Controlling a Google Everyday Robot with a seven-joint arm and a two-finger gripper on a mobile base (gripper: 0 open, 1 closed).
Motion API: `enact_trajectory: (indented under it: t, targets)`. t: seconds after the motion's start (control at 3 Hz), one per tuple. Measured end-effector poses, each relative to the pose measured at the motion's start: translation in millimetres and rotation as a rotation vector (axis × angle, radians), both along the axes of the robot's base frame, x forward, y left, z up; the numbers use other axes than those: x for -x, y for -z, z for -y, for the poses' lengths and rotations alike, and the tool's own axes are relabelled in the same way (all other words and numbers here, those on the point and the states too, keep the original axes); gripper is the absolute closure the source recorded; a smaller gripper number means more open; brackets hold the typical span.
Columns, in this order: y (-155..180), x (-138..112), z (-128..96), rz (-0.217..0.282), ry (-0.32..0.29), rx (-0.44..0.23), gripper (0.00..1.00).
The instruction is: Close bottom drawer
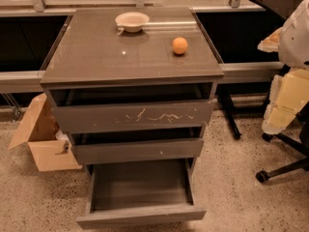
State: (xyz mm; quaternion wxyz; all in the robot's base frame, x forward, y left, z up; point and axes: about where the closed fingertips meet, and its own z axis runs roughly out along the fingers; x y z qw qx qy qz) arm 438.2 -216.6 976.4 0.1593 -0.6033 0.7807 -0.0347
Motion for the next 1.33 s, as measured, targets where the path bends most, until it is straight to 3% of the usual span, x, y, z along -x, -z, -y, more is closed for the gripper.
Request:
enact_trajectory:
  t: [0.33, 0.67, 1.0, 1.33]
  targets:
    - [0, 0, 0, 0.000, 0.000, 0.000, 0.00]
    - [23, -4, -7, -0.008, -0.052, -0.015, 0.00]
    - [81, -13, -24, -0.051, -0.166, -0.069, 0.00]
    - [121, -17, -35, -0.080, -0.228, -0.102, 0.00]
